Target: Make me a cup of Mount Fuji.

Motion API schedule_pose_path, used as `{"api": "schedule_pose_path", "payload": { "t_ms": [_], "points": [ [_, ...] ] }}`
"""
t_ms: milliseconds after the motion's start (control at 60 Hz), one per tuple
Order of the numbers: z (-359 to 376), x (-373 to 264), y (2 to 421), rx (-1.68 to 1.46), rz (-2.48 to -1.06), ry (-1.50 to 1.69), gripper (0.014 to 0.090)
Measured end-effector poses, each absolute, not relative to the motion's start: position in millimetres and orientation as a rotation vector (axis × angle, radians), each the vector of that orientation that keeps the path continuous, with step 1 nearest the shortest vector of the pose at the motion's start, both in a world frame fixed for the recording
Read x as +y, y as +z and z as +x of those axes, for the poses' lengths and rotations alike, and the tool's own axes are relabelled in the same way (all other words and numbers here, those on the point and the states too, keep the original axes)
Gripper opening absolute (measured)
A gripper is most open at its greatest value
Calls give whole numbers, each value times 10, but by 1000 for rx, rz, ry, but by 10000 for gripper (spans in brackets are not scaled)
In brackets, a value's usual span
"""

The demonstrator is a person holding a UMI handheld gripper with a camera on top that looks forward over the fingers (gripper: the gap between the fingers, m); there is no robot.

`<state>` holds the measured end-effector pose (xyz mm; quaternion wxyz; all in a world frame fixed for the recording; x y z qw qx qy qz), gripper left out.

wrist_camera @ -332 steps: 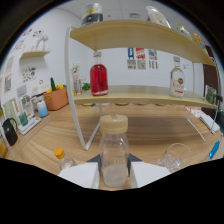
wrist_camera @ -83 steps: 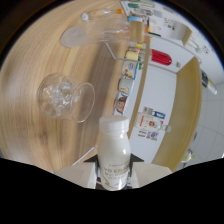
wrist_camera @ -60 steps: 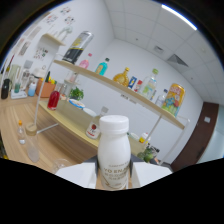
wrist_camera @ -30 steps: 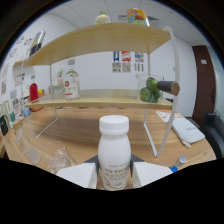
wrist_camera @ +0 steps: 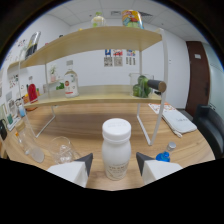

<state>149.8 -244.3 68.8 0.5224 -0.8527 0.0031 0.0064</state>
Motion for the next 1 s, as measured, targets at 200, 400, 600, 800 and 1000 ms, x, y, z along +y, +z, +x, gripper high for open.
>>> {"api": "schedule_pose_path", "payload": {
  "t_ms": [200, 400, 600, 800, 1000],
  "points": [
    [1409, -2890, 1137, 18, -2087, -127, 852],
    [996, -3372, 1346, 44, -2139, -153, 856],
    [559, -3650, 1366, 39, -2171, -137, 855],
    [356, -3766, 1349, 26, -2187, -124, 860],
    [259, -3749, 1364, -19, -2175, -121, 854]
  ]
}}
